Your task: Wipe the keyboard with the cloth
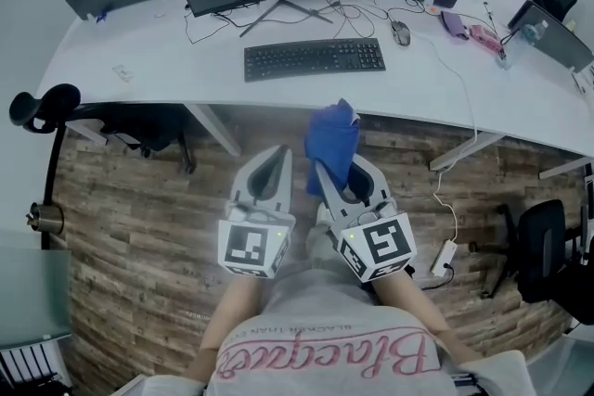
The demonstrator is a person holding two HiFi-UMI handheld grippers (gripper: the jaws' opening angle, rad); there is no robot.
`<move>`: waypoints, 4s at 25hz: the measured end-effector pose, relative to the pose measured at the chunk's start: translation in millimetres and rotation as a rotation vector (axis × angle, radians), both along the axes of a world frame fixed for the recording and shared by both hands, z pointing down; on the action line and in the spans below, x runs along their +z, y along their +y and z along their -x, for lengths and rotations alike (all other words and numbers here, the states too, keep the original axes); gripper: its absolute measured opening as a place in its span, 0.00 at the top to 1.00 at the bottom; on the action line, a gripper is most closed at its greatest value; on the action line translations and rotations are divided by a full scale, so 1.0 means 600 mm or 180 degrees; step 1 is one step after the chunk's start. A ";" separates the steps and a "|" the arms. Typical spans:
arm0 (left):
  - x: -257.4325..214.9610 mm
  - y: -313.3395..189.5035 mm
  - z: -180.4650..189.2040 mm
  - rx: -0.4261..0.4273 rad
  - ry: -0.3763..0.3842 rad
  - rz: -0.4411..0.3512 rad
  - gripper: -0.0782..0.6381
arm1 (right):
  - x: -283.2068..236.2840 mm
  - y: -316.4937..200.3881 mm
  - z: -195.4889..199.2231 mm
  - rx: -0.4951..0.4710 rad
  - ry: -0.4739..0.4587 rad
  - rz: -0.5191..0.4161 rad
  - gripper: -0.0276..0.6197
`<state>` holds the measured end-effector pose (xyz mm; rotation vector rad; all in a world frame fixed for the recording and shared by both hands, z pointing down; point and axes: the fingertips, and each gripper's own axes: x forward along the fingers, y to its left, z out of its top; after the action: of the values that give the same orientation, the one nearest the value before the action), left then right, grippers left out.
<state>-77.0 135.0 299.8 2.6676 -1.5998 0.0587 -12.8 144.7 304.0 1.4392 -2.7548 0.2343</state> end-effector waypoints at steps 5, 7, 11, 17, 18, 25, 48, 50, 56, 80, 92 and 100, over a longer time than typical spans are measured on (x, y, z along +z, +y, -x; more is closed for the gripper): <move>-0.005 -0.087 -0.029 -0.0047 0.0006 -0.0033 0.88 | 0.003 -0.085 -0.026 -0.0069 0.0001 0.0034 0.80; -0.004 -0.121 -0.035 -0.0093 0.0005 -0.0020 0.88 | 0.004 -0.120 -0.031 -0.0126 0.0002 0.0043 0.80; 0.002 -0.190 -0.039 -0.0223 0.0031 0.0017 0.88 | 0.007 -0.191 -0.034 -0.0266 0.0012 0.0061 0.80; 0.016 -0.273 -0.050 -0.0307 0.0044 0.0055 0.88 | 0.012 -0.277 -0.040 -0.0406 0.0032 0.0092 0.80; 0.018 -0.284 -0.051 -0.0318 0.0038 0.0062 0.88 | 0.015 -0.287 -0.040 -0.0420 0.0043 0.0106 0.80; 0.040 -0.334 -0.041 -0.0430 -0.0005 0.0163 0.88 | 0.035 -0.347 -0.028 -0.0541 0.0028 0.0226 0.80; 0.134 -0.505 0.180 -0.0748 -0.0048 0.0580 0.88 | 0.136 -0.528 0.186 -0.1007 0.0274 0.0838 0.80; 0.152 -0.513 0.203 -0.0809 -0.0025 0.0675 0.88 | 0.156 -0.540 0.207 -0.1029 0.0287 0.0957 0.80; 0.211 -0.542 0.251 -0.0915 0.0004 0.0884 0.88 | 0.207 -0.567 0.258 -0.1136 0.0310 0.1142 0.80; 0.341 -0.617 0.342 -0.0934 -0.0048 0.1366 0.88 | 0.378 -0.655 0.359 -0.0732 0.0374 0.2167 0.80; 0.355 -0.634 0.352 -0.0881 -0.0034 0.1448 0.88 | 0.390 -0.661 0.359 -0.0617 0.0670 0.2285 0.80; 0.360 -0.633 0.353 -0.1006 -0.0063 0.1491 0.88 | 0.390 -0.658 0.348 -0.0646 0.0819 0.2240 0.80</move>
<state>-288.5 -245.1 515.7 2.0552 -1.7322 0.3971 -221.7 -250.0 538.2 0.9218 -2.2333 0.8374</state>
